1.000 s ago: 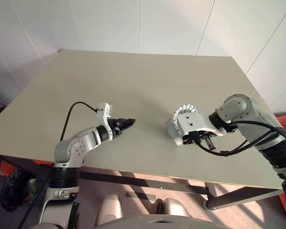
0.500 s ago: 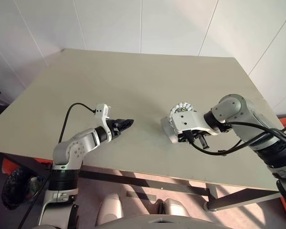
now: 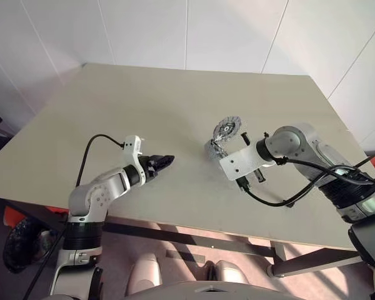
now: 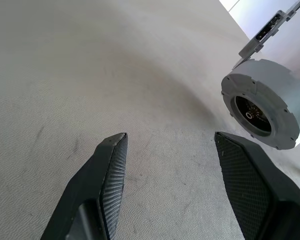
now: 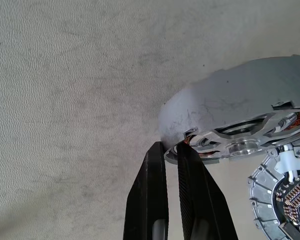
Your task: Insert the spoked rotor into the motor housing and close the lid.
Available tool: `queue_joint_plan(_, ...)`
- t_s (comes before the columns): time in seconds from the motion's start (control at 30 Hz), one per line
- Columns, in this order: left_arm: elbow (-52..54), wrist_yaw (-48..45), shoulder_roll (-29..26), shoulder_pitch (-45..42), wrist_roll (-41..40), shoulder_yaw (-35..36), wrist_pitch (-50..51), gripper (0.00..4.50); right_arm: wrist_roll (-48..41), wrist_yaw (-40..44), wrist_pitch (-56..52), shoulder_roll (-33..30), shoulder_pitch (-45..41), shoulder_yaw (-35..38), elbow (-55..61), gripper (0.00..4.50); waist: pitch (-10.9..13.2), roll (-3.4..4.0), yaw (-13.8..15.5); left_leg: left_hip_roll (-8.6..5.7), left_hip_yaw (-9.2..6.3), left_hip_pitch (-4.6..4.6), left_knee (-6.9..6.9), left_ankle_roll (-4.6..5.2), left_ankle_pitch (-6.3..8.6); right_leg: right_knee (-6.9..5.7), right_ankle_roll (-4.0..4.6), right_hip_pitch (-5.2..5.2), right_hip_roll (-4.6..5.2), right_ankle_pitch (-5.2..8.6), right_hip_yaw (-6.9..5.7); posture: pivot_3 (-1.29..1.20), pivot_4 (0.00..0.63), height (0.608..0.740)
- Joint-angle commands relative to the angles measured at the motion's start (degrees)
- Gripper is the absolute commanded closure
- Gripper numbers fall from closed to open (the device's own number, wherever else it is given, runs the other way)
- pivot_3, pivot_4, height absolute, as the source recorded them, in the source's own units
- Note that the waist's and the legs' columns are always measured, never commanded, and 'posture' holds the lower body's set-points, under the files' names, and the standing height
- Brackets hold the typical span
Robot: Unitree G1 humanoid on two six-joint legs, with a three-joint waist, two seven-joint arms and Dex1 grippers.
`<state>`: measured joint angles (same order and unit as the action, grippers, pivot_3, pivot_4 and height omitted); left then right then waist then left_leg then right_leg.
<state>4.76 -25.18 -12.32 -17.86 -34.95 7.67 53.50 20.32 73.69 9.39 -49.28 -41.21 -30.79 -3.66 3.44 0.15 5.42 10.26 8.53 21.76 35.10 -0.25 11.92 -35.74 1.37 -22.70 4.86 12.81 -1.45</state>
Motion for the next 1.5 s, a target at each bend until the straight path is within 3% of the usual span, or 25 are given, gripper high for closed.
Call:
queue_joint_plan(0.03, 2.1, 0.1, -0.3, -0.6, -1.0, 0.8, -0.7, 1.53, 2.3, -1.6, 7.8, -1.8, -2.4, 1.5, 0.2, 4.50, 0.0, 0.00, 0.0, 0.00, 0.00, 0.00, 0.00, 0.02, -0.01, 0.00, 0.00, -0.01, 0.00, 0.00, 0.00, 0.00, 0.000, 0.740)
queue_joint_plan(0.37, 1.4, 0.0, -0.4, -1.1, -0.8, 0.7, -1.0, 1.53, 9.4, -5.7, 16.8, -0.6, -2.8, 1.6, -2.6, 4.50, 0.0, 0.00, -0.4, 0.03, 0.00, -0.04, 0.02, 0.00, -0.02, -0.07, 0.00, 0.00, -0.02, 0.00, 0.01, 0.00, 0.000, 0.740)
queue_joint_plan(0.87, 1.2, -0.1, -0.8, -1.7, -0.8, 0.7, -0.9, 1.53, 12.9, -7.2, 12.3, 5.4, -2.1, 2.0, -2.0, 4.50, 0.0, 0.00, -1.4, 0.02, -0.01, -0.02, 0.02, 0.05, -0.05, -0.07, 0.01, -0.01, -0.02, 0.00, 0.01, 0.00, 0.000, 0.740)
queue_joint_plan(0.9, 1.2, -0.1, -0.8, -1.8, -0.7, 0.7, -0.9, 1.53, 12.8, -7.1, 12.2, 5.5, -2.0, 1.9, -1.7, 3.76, 0.0, 0.00, -1.5, 0.03, -0.01, -0.03, 0.02, 0.04, -0.04, -0.08, 0.01, -0.01, -0.02, -0.01, 0.00, 0.00, 0.000, 0.740)
queue_joint_plan(1.13, 0.8, -0.1, -1.0, -2.1, -0.6, 0.8, -1.2, 1.53, 12.4, -6.7, 12.0, 5.4, -1.6, 1.9, -0.7, 1.50, 0.0, 0.00, -1.5, 0.03, -0.01, -0.14, 0.03, -0.03, 0.00, -0.08, 0.01, 0.11, -0.02, -0.01, 0.01, 0.00, 0.000, 0.740)
queue_joint_plan(1.4, 0.4, -0.3, -1.5, -2.3, -0.6, 0.9, -1.3, 1.53, 6.8, -2.4, 11.5, 4.1, -0.4, 2.4, 2.0, 1.50, 0.0, 0.00, -1.4, 0.03, -0.01, -0.31, 0.02, -0.04, 0.00, -0.07, 0.01, 0.28, -0.03, -0.01, 0.01, 0.00, 0.000, 0.740)
queue_joint_plan(1.5, 0.0, -0.4, -1.5, -2.4, -0.4, 0.8, -1.5, 1.53, 3.8, -1.4, 18.6, 3.0, -1.7, 1.2, 0.6, 1.50, 0.0, 0.00, -1.4, 0.03, -0.01, -0.31, 0.02, -0.03, 0.01, -0.06, 0.01, 0.29, -0.02, -0.01, 0.01, 0.00, 0.000, 0.740)
